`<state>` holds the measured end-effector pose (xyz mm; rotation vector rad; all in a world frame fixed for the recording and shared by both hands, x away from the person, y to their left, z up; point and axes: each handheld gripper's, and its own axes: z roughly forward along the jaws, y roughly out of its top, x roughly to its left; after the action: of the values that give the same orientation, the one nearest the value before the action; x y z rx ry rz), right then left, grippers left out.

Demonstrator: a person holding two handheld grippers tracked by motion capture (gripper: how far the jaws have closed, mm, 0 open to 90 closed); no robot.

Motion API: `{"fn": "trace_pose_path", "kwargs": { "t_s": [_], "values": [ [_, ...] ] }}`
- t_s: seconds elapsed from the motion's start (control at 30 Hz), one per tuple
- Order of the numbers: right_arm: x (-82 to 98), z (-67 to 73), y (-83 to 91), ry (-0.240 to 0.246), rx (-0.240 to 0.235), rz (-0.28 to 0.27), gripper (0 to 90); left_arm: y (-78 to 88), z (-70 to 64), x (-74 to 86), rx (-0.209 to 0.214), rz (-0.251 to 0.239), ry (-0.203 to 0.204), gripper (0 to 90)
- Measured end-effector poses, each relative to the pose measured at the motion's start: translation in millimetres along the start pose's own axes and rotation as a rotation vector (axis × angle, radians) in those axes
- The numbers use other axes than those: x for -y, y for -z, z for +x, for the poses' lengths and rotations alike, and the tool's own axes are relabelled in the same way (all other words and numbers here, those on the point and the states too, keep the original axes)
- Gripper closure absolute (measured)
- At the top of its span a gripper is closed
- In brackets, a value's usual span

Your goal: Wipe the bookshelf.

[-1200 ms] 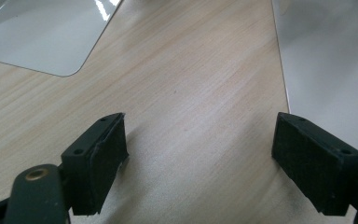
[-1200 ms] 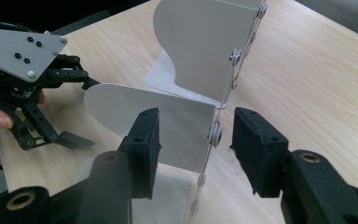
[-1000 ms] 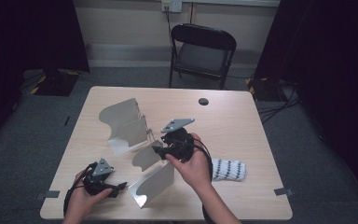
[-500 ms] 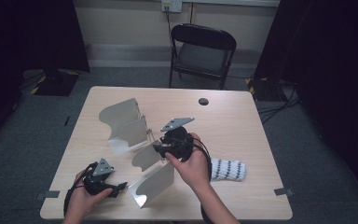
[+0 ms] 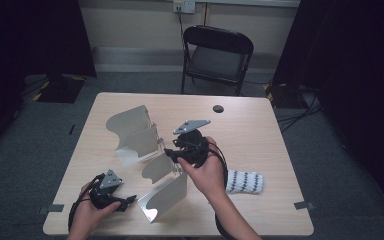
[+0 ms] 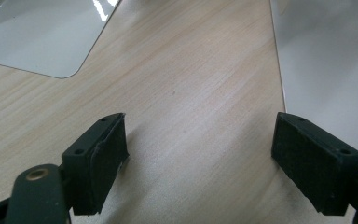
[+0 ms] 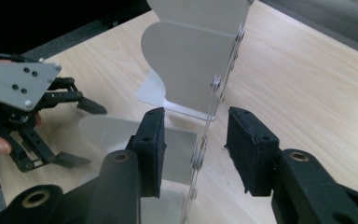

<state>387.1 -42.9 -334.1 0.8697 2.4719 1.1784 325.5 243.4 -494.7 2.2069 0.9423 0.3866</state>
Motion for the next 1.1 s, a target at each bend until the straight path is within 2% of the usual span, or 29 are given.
{"fn": "trace_pose_path", "kwargs": {
  "t_s": [0.27, 0.53, 0.77, 0.87, 0.93, 1.0, 1.1],
  "values": [
    [-10.3, -3.9, -7.2, -0.007, 0.015, 0.002, 56.5, 0.4, 0.4, 0.1, -0.002, 0.001, -0.003, 18.2],
    [-21.6, -9.1, -24.9, -0.012, 0.018, 0.008, 56.5, 0.3, 2.0, 0.4, 0.003, -0.003, -0.001, 18.2],
    [-23.2, -13.7, -36.3, -0.029, 0.02, 0.006, 56.5, 1.4, 2.8, 0.9, 0.007, -0.005, 0.008, 18.4],
    [-21.7, -17.2, -44.8, -0.063, 0.01, 0.004, 56.7, 2.3, 4.6, 0.9, 0.003, -0.01, 0.008, 18.4],
    [-22.1, -17.7, -47.9, -0.062, 0.016, 0.004, 57.0, 2.1, 5.3, 2.0, -0.001, -0.012, 0.023, 18.6],
    [-23.3, -17.4, -50.3, -0.059, 0.018, 0.009, 57.7, 2.5, 6.7, 2.6, -0.003, -0.007, 0.012, 18.6],
    [-25.2, -17.0, -52.3, -0.056, 0.033, 0.017, 60.5, 2.3, 6.9, 2.7, 0.0, -0.01, 0.017, 18.7]
  ]
}}
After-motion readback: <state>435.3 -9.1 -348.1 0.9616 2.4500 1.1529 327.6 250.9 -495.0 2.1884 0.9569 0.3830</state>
